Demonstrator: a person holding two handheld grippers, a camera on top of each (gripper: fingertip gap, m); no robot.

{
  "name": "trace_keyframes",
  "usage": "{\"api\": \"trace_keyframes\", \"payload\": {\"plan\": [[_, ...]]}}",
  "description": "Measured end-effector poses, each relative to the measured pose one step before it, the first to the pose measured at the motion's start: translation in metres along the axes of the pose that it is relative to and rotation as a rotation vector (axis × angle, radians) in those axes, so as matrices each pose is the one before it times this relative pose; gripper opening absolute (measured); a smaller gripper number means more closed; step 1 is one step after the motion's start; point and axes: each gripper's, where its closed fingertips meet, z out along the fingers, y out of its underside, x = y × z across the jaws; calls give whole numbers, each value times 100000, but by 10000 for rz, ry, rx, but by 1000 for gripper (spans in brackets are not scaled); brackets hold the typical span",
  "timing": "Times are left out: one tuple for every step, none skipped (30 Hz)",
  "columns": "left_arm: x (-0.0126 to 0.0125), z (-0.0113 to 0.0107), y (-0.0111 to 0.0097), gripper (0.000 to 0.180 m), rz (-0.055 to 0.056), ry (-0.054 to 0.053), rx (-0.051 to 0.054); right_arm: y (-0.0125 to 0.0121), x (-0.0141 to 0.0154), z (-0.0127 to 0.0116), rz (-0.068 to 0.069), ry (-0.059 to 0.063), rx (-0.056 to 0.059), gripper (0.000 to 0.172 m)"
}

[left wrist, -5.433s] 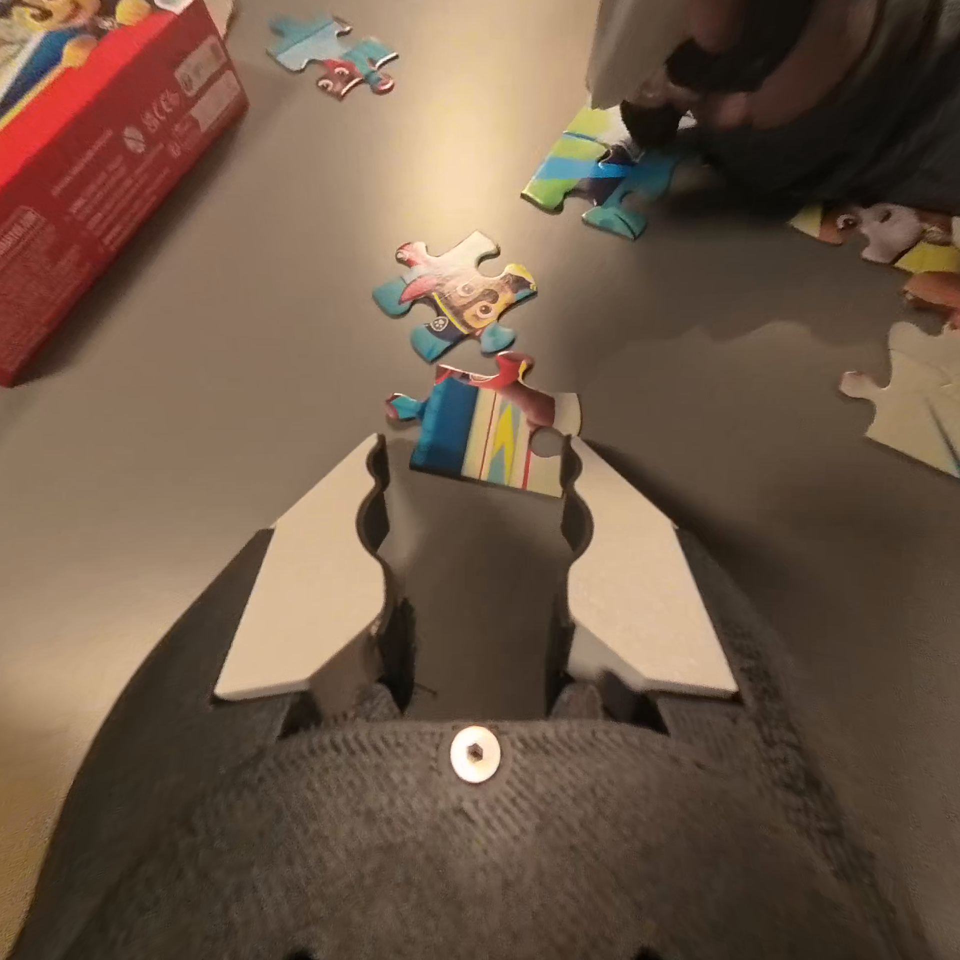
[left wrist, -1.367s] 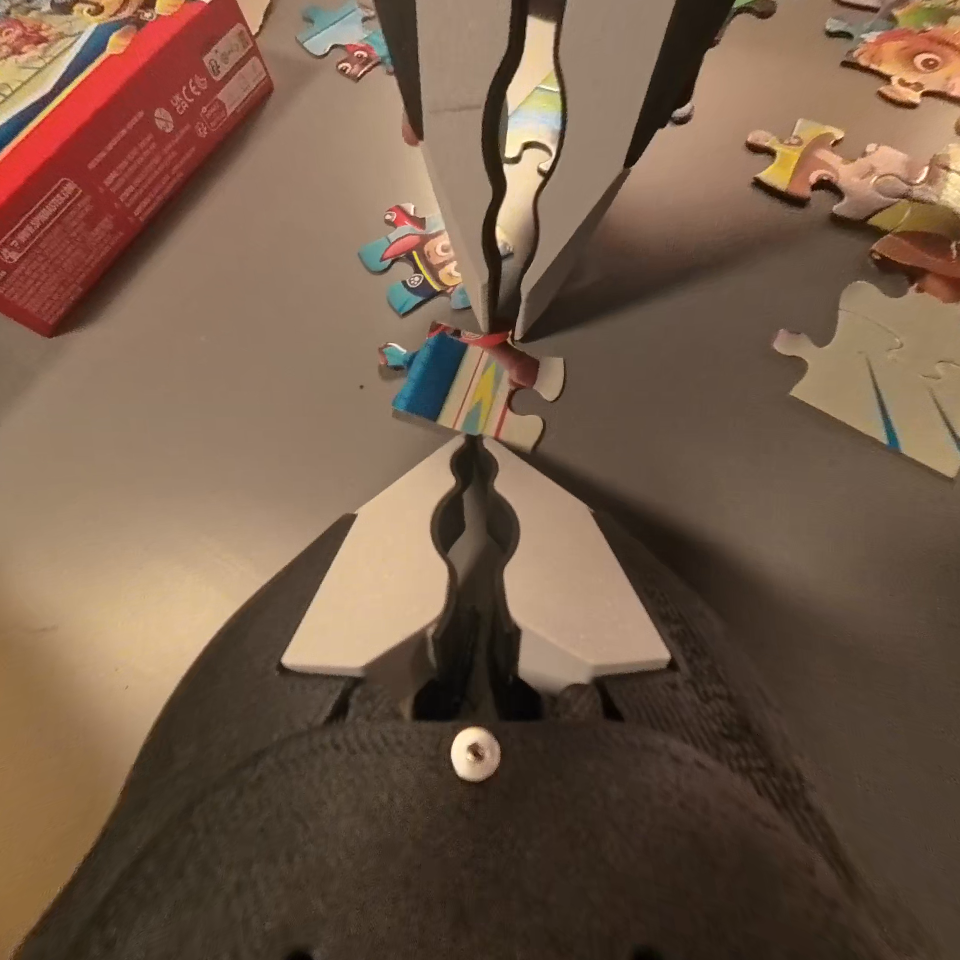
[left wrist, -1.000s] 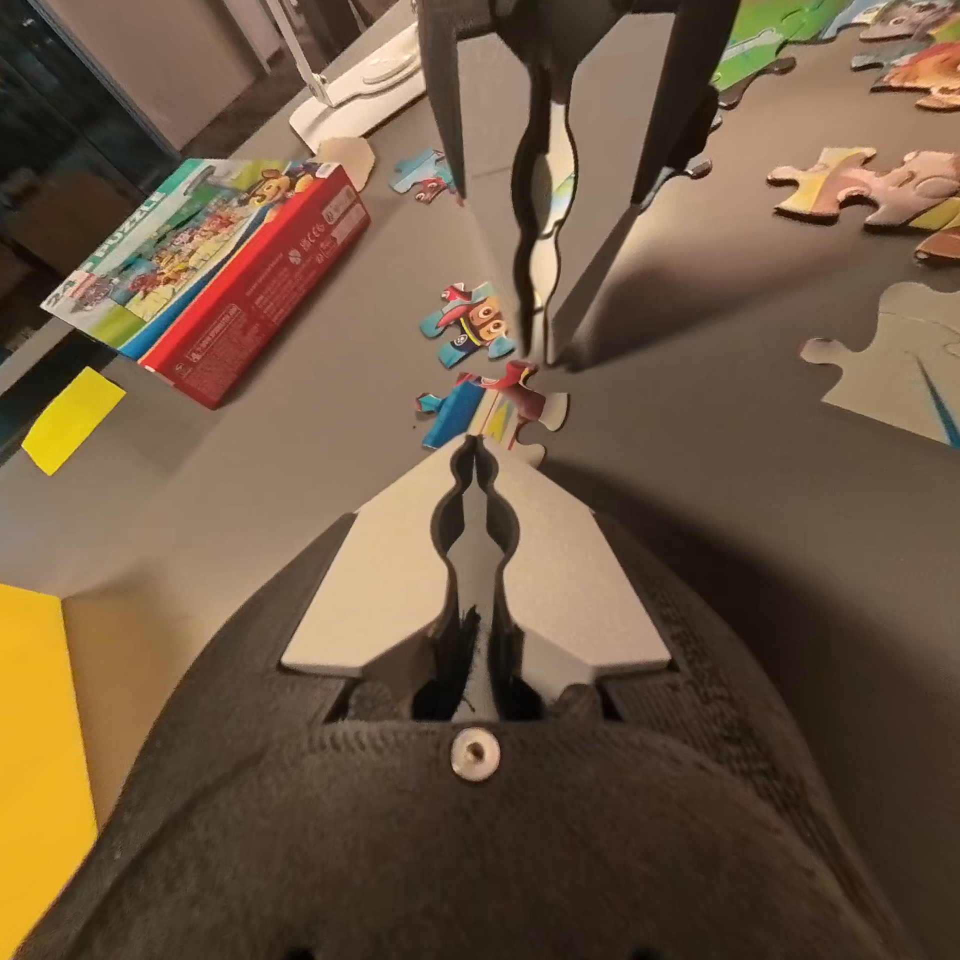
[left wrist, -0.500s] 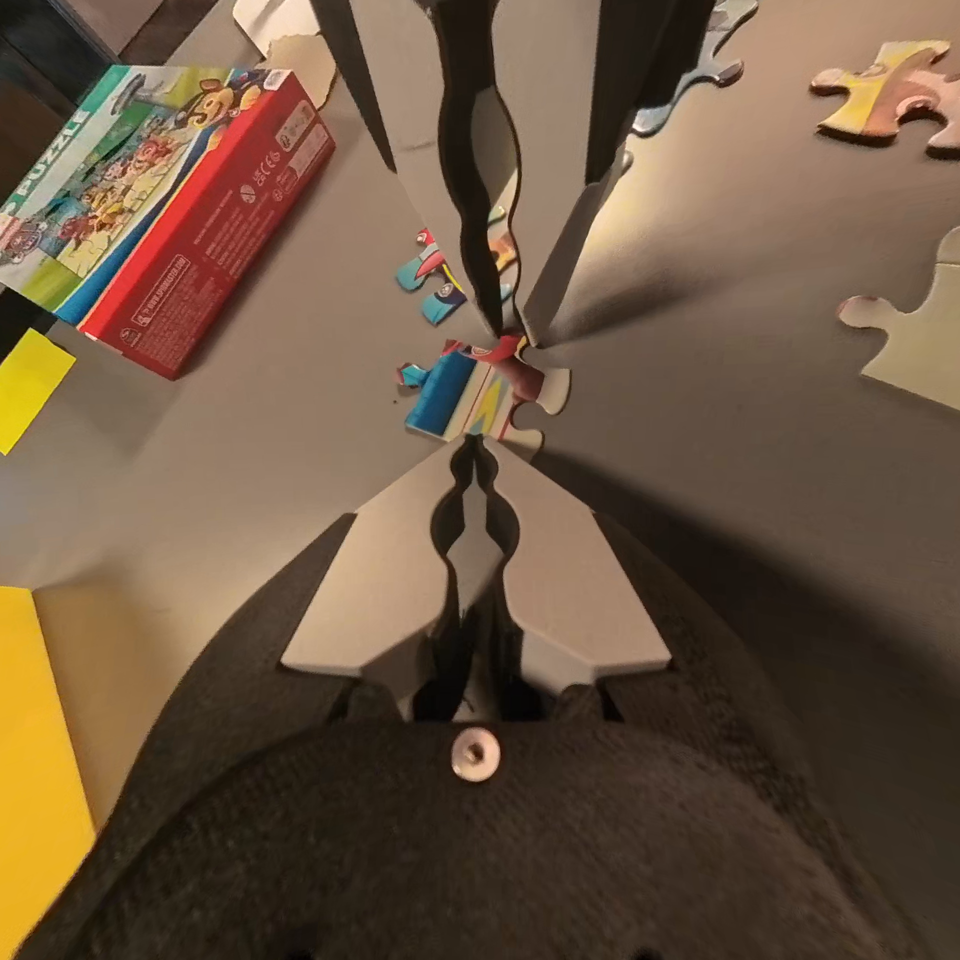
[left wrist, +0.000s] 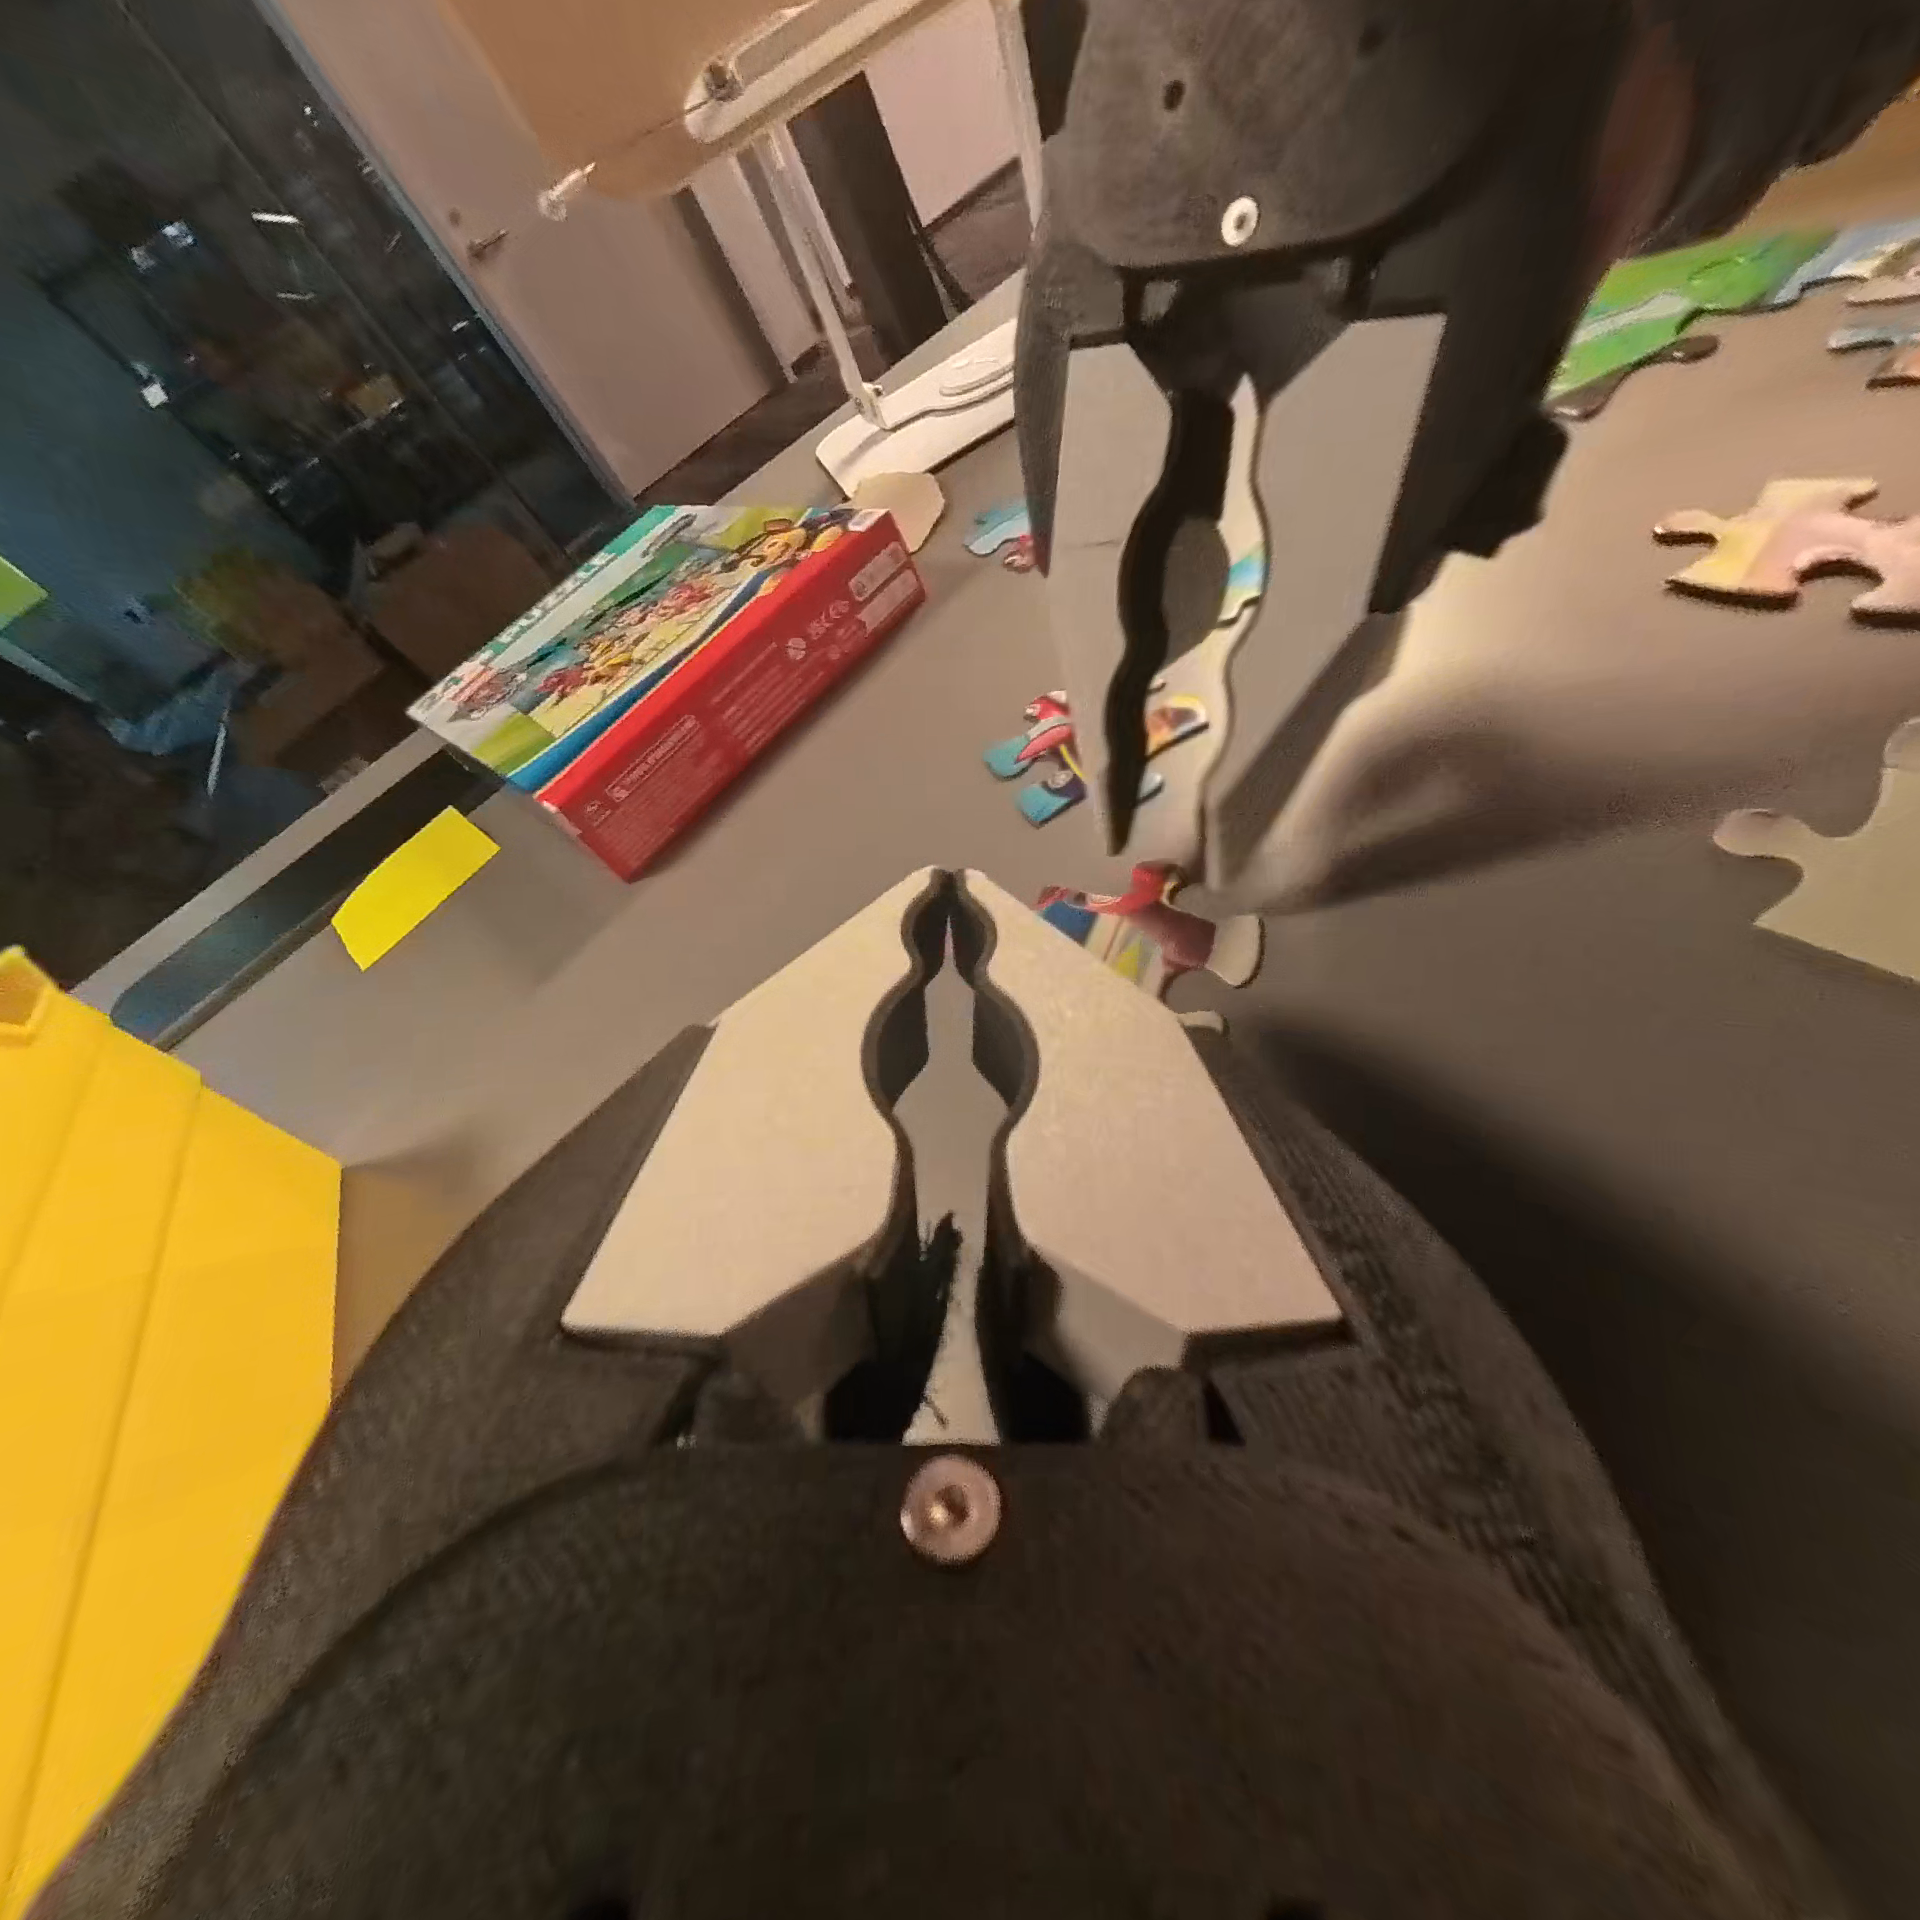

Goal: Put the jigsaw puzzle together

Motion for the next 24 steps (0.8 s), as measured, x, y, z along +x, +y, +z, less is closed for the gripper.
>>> {"api": "trace_keyframes", "payload": {"plan": [[-108,-30,-21,0,-40,-53,21,-202,-67,237,277,-185,123,50],[-60,-32,-36,0,17,-51,30,-316,-47,306,291,-205,168,71],[-41,-21,-32,0,42,-57,25,-398,-53,371,161,-182,191,89],[-44,-5,-4,0,42,-51,11,-304,85,396,-37,-46,121,95],[-34,-4,6,0,15,-33,-3,-52,221,420,-162,83,-70,98],[-69,-6,16,0,-20,-30,-5,201,86,446,-171,5,-269,97],[-78,-6,4,0,-39,-29,4,77,-64,335,-17,-108,-225,94],[-93,-33,-17,0,-46,-37,22,-122,42,122,81,-60,-102,87],[-92,-51,-47,0,-55,-25,41,-40,101,-4,0,0,-144,82],[-59,-63,-57,0,-51,-13,53,32,125,-80,37,34,-157,73],[-60,-65,-63,0,-42,-15,55,43,135,-81,94,45,-140,68],[-33,-53,-59,0,-32,-9,48,107,71,-89,66,24,-147,64],[-31,-44,-47,0,-23,-6,34,163,33,-128,28,26,-209,55],[-10,-18,-16,0,-13,-1,14,187,-8,-154,44,27,-247,42],[2,-11,-2,0,0,-4,2,147,-64,-90,25,26,-221,40],[8,-16,-9,0,16,-5,2,77,-73,-25,24,50,-158,40],[13,-16,-20,0,34,-14,9,28,-101,-3,45,26,-103,40],[12,-44,-29,0,40,-22,17,28,-131,-16,-21,6,-61,40],[-22,-84,-61,0,21,-37,42,-1,-135,-12,-54,16,6,40],[-59,-157,-129,0,-38,-32,88,-16,-250,-6,-62,-36,75,40],[-15,-303,-156,0,-115,-3,90,-18,-393,-9,-51,-101,124,40],[122,-447,-187,0,-202,63,88,-17,-427,-21,-29,-101,126,40],[354,-565,-207,0,-224,186,79,27,-446,-43,-17,-92,94,39],[627,-626,-94,0,-199,304,3,1,-376,-85,-27,-49,100,33]]}}
